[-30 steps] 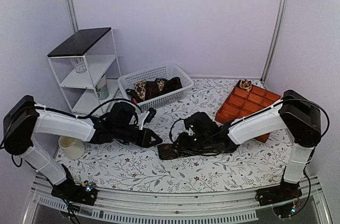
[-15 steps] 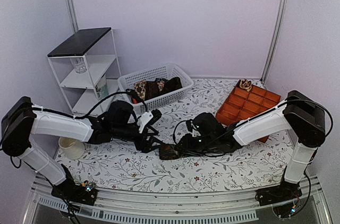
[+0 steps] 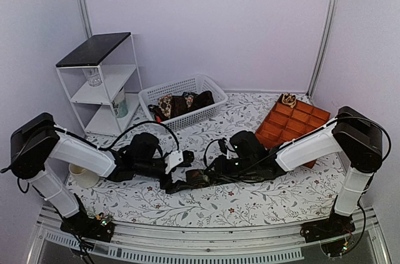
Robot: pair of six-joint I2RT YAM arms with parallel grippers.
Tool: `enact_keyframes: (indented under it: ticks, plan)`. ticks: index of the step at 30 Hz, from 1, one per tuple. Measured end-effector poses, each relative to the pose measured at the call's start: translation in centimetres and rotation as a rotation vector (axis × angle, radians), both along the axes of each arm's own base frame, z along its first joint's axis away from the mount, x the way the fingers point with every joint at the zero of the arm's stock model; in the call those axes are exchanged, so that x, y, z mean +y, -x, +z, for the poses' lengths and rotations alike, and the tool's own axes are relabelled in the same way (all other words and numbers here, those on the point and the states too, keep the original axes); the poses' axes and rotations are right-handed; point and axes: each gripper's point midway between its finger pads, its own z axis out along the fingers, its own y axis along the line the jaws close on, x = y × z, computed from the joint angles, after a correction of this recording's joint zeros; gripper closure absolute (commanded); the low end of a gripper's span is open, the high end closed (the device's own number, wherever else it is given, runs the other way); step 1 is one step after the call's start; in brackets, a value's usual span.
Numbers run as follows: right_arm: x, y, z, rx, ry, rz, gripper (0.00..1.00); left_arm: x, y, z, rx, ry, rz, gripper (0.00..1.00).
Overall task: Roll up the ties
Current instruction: Roll the tie at the center of the board.
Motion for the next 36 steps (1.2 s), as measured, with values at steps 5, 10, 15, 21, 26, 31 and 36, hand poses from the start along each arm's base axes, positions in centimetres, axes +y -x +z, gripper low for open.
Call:
enact_keyframes:
  ticks: [5, 10, 15, 21, 26, 31, 36]
  plan:
    - [0.1, -0.1, 0.2, -0.004, -0.011, 0.001, 0.70, -0.9, -0.4, -1.3, -0.022, -0.024, 0.003, 0.13]
    - [0.2, 0.0, 0.1, 0.003, -0.013, 0.004, 0.72, -2.1, 0.0, -2.1, -0.033, -0.035, -0.018, 0.12]
    - [0.4, 0.1, 0.1, 0.012, -0.025, 0.009, 0.72, -2.6, -0.6, -2.3, -0.048, -0.046, 0.000, 0.15]
    - [0.5, 0.1, -0.1, 0.021, -0.029, 0.007, 0.72, -3.0, -2.1, -2.6, -0.087, -0.070, 0.045, 0.22]
    - [0.6, 0.2, -0.2, 0.027, -0.039, 0.007, 0.72, -3.1, -2.4, -2.5, -0.100, -0.073, 0.051, 0.29]
    - [0.5, 0.1, -0.3, 0.030, -0.042, 0.003, 0.72, -2.9, -2.5, -2.6, -0.114, -0.074, 0.064, 0.36]
    - [0.5, 0.0, -0.2, 0.031, -0.046, 0.002, 0.72, -2.7, -2.8, -2.6, -0.130, -0.073, 0.084, 0.39]
